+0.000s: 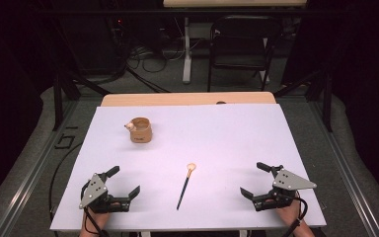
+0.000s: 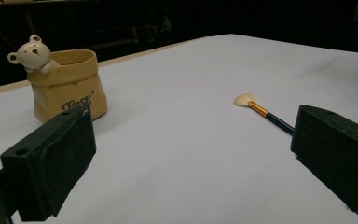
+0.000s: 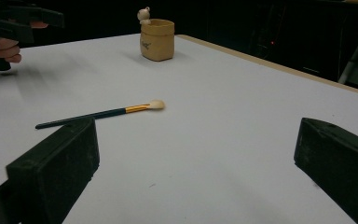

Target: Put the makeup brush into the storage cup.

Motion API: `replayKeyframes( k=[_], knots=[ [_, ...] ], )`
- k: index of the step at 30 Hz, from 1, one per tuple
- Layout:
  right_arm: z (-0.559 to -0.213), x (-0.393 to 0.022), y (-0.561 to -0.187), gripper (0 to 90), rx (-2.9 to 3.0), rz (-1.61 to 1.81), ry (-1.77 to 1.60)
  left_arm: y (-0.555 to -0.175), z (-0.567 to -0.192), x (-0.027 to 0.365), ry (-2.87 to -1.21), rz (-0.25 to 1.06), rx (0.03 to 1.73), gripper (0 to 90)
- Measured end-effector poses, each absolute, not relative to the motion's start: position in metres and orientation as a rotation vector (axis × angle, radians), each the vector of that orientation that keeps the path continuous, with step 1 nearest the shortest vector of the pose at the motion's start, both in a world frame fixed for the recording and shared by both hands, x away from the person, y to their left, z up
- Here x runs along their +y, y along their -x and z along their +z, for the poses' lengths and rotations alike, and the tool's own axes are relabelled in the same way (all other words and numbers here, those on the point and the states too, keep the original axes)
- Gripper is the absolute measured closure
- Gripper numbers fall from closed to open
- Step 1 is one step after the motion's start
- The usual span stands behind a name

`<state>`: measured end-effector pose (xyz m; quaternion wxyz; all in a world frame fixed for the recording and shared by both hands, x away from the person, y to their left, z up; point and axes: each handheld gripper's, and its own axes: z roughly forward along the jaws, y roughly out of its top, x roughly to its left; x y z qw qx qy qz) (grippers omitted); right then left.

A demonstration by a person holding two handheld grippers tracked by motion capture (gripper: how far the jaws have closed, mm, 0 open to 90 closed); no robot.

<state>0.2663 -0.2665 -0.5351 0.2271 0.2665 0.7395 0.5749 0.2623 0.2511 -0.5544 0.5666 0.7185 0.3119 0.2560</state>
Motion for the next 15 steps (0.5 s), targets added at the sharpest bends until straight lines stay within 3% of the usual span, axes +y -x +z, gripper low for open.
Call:
replayKeyframes(
  k=[15],
  knots=[
    [-0.535,-0.265,-0.267,0.0,2.042,1.585,-0.734,-0.266,-0.547,0.228,-1.731,0.613,0.789,0.0]
  ],
)
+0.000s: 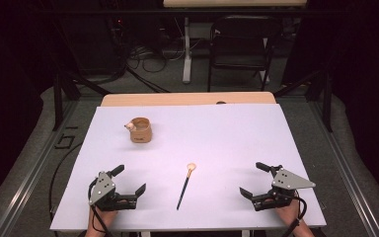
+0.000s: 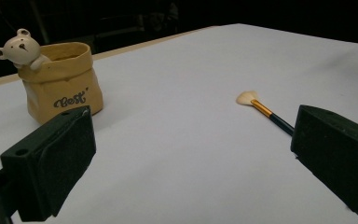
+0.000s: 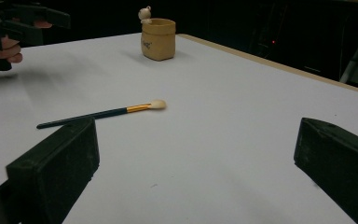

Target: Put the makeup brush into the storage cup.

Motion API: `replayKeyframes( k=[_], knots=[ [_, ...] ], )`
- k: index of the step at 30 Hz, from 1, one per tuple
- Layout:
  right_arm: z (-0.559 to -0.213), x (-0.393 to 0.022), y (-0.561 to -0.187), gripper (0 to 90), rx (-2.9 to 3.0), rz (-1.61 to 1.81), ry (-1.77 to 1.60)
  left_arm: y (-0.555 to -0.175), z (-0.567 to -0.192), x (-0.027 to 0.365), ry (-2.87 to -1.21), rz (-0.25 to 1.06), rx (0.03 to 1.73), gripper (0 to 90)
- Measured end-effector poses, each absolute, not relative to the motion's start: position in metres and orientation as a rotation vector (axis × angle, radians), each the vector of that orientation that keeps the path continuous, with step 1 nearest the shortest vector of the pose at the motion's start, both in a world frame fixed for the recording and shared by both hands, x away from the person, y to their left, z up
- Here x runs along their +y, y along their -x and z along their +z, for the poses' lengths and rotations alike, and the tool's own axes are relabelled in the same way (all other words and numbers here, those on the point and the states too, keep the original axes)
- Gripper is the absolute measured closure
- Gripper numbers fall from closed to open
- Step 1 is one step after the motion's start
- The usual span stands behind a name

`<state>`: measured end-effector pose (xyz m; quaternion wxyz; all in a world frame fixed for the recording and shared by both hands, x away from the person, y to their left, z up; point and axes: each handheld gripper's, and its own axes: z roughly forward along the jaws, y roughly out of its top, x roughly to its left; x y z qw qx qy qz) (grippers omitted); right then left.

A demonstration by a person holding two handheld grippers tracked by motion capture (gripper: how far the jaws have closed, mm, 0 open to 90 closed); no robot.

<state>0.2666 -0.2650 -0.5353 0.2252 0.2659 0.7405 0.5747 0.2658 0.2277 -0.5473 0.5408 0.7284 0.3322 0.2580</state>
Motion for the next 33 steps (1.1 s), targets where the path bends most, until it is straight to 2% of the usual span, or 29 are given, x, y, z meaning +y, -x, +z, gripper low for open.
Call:
replayKeyframes(
  k=[23,26,33],
  knots=[
    [-0.535,-0.264,-0.265,0.0,2.058,1.577,-0.713,-0.277,-0.532,0.167,-1.871,0.566,0.931,0.0],
    [-0.535,-0.264,-0.265,0.0,2.056,1.578,-0.717,-0.278,-0.53,0.16,-1.889,0.524,0.965,0.0],
    [-0.535,-0.263,-0.264,0.0,2.05,1.574,-0.717,-0.284,-0.523,0.138,-1.975,0.538,1.066,0.2]
  ],
)
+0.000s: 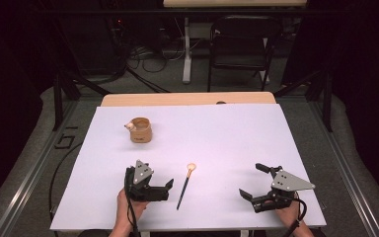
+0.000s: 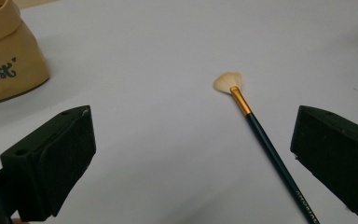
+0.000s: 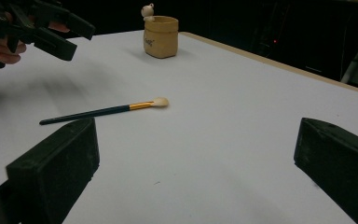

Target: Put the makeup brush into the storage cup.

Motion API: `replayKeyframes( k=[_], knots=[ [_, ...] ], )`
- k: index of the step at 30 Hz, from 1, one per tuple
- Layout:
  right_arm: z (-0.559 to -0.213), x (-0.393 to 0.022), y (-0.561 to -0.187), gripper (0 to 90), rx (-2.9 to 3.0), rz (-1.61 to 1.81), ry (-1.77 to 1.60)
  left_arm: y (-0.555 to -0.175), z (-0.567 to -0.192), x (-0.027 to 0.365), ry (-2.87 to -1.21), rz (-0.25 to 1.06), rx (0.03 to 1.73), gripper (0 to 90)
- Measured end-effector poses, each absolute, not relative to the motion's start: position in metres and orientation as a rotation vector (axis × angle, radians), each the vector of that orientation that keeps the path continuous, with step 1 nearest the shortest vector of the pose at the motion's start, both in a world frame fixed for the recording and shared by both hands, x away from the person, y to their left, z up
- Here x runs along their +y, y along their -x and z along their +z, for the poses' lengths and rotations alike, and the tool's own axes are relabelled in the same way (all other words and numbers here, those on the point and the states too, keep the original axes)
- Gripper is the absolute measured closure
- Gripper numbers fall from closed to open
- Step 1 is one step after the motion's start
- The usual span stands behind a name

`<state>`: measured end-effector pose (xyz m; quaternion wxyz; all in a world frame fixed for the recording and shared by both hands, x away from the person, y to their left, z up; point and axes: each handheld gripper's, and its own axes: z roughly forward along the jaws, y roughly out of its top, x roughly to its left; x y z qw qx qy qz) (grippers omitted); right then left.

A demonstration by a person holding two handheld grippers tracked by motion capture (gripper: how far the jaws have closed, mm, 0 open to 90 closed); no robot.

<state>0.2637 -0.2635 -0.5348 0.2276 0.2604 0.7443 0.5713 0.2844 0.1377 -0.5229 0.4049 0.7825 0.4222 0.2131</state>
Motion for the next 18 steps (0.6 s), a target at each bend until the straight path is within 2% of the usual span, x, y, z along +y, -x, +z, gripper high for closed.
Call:
replayKeyframes(
  k=[11,18],
  knots=[
    [-0.534,-0.265,-0.262,0.0,2.055,1.593,-0.708,-0.291,-0.51,0.113,-2.071,0.561,1.17,3.2],
    [-0.534,-0.265,-0.262,0.0,2.062,1.591,-0.71,-0.299,-0.503,0.102,-2.089,0.519,1.203,3.2]
  ],
)
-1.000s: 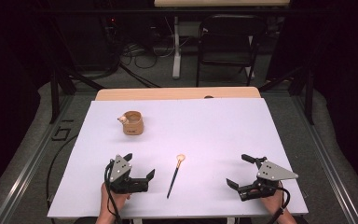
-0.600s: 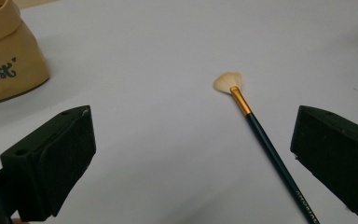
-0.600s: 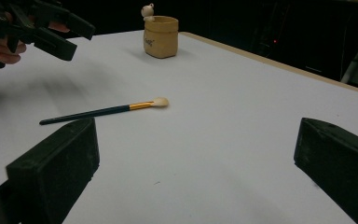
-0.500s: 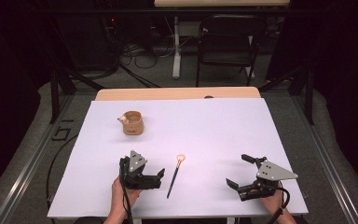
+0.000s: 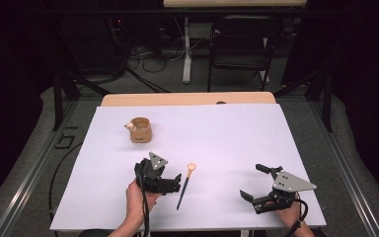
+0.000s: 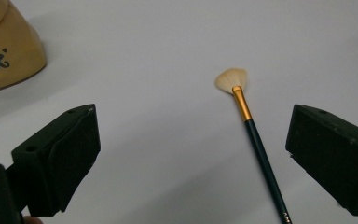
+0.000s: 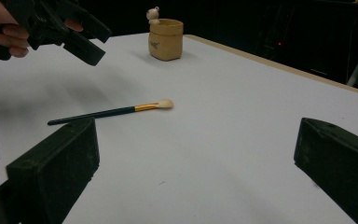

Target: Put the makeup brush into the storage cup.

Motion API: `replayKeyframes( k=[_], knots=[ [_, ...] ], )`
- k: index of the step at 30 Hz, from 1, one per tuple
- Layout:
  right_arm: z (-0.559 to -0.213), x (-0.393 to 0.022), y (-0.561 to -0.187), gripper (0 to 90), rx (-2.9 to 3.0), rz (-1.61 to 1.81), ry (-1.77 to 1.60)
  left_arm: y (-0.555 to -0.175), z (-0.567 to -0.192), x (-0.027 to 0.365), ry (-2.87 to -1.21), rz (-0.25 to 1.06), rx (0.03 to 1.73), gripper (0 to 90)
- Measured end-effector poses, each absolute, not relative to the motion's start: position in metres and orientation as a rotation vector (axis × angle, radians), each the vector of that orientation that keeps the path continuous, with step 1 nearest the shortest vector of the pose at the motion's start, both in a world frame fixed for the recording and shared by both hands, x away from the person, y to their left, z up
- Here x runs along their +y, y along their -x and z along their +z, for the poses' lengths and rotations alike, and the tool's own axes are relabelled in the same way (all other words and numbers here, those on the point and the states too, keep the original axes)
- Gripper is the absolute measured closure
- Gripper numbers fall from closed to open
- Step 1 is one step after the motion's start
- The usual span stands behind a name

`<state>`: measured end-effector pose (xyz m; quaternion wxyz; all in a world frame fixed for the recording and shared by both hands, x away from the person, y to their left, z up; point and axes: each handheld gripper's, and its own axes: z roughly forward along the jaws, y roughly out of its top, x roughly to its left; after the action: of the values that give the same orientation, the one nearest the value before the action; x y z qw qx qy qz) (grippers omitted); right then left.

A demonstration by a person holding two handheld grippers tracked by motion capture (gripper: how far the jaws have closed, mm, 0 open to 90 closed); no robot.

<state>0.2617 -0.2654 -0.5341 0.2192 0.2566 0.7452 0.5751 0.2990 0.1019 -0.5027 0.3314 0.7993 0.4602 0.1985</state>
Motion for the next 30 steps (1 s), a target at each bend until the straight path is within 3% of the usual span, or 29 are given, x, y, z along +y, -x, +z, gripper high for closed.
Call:
replayKeyframes(
  k=[6,16,30],
  knots=[
    [-0.534,-0.264,-0.262,0.0,2.059,1.587,-0.708,-0.303,-0.496,0.092,-2.139,0.475,1.219,4.1],
    [-0.533,-0.268,-0.262,0.0,2.06,1.591,-0.719,-0.321,-0.485,0.076,-2.233,0.263,1.315,2.4],
    [-0.533,-0.267,-0.262,0.0,2.06,1.607,-0.704,-0.338,-0.479,0.057,-2.279,0.126,1.353,0.0]
  ],
)
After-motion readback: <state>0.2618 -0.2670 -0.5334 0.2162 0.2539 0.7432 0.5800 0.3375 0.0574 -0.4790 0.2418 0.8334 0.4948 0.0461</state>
